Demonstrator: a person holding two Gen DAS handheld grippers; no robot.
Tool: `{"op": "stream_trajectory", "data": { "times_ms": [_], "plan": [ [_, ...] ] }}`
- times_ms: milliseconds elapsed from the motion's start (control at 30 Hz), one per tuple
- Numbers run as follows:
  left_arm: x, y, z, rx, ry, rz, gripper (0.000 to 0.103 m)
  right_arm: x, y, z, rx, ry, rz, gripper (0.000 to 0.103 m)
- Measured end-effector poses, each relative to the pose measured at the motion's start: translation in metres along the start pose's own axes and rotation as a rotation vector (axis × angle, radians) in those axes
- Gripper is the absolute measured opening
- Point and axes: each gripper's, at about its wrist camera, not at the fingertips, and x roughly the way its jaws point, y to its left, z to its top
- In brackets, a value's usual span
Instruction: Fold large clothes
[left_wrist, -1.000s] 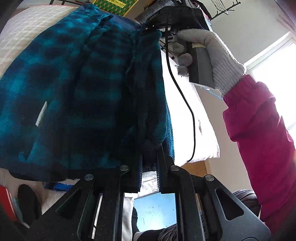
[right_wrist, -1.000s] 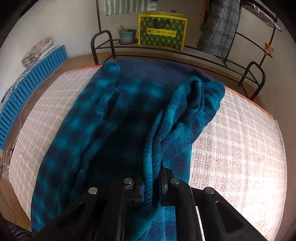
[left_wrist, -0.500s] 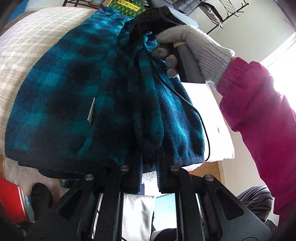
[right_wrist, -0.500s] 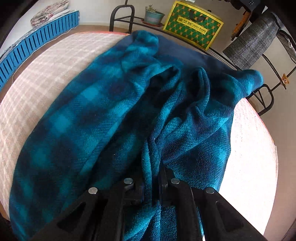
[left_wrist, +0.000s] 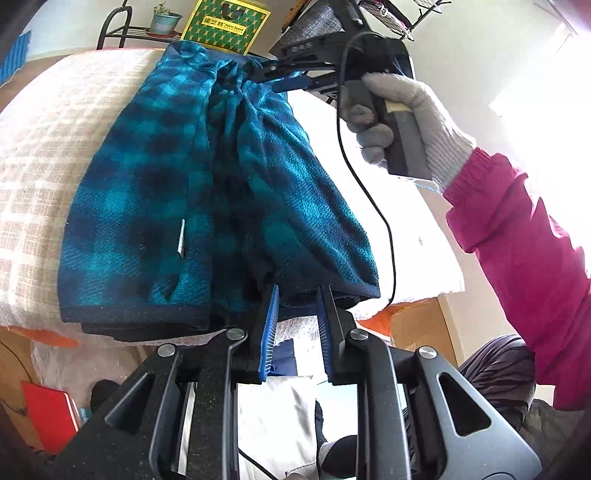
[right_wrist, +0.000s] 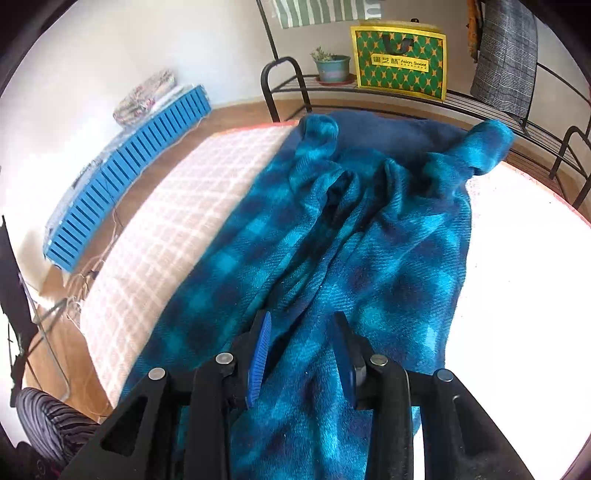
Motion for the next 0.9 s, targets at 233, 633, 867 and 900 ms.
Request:
{"op": "stream_trajectory", "data": {
  "times_ms": [233, 633, 867, 900],
  "plan": [
    [-0.042, 0.012, 0.035, 0.024, -0.033, 0.052, 0.019, -0.029, -0.068, 0.02, 0.143, -0.083, -0.102, 0.03],
    [-0.073, 0.089, 0.137, -0.07, -0.19, 0.178, 0.031, 0.029, -0.149, 0.086, 0.323, -0.148, -0.17, 0.029],
    [-0.058, 0.106, 0.141, -0.148, -0.127, 0.101, 0.031, 0.066, -0.146, 0.131, 0.279, -0.233, -0.16, 0.029],
    [-0.058, 0.104, 0.142, -0.14, -0.128, 0.097, 0.031, 0.075, -0.142, 0.141, 0.255, -0.232, -0.161, 0.029]
  ]
}}
